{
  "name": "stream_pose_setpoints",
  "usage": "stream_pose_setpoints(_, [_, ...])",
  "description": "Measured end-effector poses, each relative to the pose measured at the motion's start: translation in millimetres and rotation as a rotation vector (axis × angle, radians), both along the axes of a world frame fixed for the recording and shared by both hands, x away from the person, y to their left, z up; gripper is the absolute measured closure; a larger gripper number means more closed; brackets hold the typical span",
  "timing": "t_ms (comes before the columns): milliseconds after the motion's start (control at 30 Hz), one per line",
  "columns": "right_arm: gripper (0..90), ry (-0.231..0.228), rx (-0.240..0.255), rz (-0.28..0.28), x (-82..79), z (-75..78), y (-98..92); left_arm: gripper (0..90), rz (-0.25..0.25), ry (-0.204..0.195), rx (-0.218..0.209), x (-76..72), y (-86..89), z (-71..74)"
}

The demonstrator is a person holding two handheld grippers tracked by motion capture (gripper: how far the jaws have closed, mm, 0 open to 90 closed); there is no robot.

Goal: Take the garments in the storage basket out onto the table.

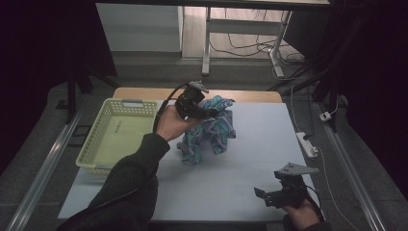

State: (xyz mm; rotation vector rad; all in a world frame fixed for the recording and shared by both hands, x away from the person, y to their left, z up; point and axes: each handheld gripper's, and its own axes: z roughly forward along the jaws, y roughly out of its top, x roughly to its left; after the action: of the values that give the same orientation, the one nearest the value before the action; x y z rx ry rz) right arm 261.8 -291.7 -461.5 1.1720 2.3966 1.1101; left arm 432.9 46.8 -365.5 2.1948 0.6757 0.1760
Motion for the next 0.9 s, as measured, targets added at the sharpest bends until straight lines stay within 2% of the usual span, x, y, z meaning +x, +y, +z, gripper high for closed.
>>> stream_pose_setpoints(233, [0.0, -0.001, -0.001, 0.0, -0.2, -0.1, 0.4, 67.8, 0.018, 0.034, 0.021, 3.0, -1.1, -25.4])
stream_pose_setpoints(467, [0.0, -0.002, -0.005, 0.002, -0.1, -0.1, 0.4, 67.1, 0.03, 0.06, 0.076, 7.1, -0.2, -49.9])
stream_pose_setpoints(700, [0.0, -0.001, -0.004, 0.006, 0.0, -0.2, 0.4, 66.3, 0.039, 0.091, 0.107, 9.9, 0.5, -74.6])
stream_pose_setpoints(900, [0.0, -0.002, -0.008, 0.006, -0.2, -0.2, 0.7, 64.4, 0.044, 0.134, 0.125, 8.6, -3.3, -94.4])
